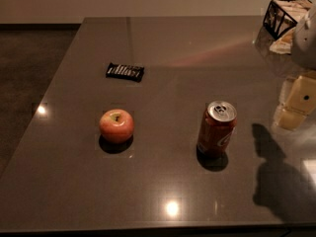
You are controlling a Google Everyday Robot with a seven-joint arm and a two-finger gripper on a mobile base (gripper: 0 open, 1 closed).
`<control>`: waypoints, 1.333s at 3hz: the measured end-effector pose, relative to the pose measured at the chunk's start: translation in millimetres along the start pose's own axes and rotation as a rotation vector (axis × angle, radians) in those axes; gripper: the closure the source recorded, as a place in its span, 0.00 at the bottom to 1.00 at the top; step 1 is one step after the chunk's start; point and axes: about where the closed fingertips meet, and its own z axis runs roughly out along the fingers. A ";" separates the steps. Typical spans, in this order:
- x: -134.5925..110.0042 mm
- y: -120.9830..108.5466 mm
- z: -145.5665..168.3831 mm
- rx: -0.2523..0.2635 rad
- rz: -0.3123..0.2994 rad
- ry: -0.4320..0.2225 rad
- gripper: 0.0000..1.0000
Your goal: Move coke can near rxbar chocolate
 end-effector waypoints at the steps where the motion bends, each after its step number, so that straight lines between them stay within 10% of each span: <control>1: -0.1 0.0 0.0 0.000 0.000 0.000 0.00; 4: -36.4 22.0 25.0 -0.026 -0.099 -0.100 0.00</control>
Offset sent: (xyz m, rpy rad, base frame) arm -0.0016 0.0077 -0.0036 0.0105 -0.0082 0.0335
